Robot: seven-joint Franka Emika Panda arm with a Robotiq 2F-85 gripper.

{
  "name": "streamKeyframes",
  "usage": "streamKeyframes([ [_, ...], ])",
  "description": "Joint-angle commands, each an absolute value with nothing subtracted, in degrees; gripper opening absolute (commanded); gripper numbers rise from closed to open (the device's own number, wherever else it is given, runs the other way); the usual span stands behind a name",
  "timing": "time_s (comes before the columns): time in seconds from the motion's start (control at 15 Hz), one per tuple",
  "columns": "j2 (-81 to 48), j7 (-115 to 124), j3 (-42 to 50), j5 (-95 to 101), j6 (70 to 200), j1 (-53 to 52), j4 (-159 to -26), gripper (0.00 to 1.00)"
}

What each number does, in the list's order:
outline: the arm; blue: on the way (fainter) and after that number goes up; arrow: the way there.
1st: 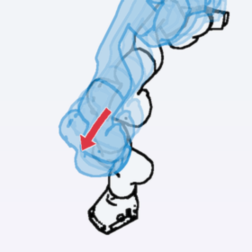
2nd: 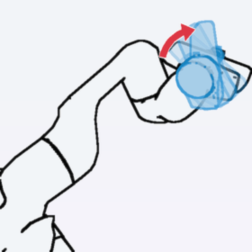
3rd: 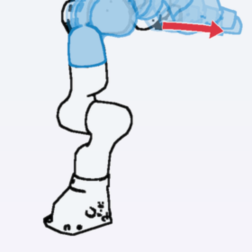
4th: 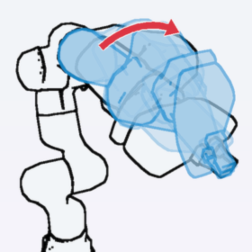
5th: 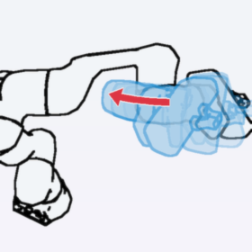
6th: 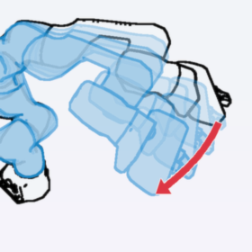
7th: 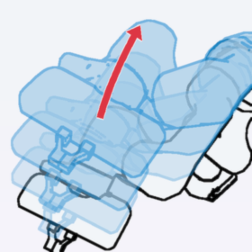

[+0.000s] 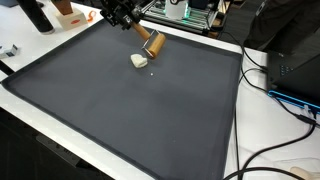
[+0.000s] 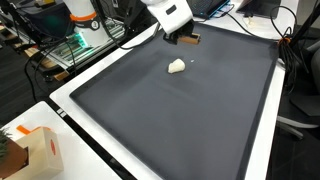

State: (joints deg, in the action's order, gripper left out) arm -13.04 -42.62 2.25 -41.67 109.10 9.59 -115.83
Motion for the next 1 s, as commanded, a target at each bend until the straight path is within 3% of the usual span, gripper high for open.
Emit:
streamKeyframes([
  [0.0,-7.47,-38.36,2.96,-37.78,108.35,8.6,-117.3,0.23],
  [0.93,7.31,-45.74,1.96,-10.17,106.86,3.11,-116.28,0.23],
])
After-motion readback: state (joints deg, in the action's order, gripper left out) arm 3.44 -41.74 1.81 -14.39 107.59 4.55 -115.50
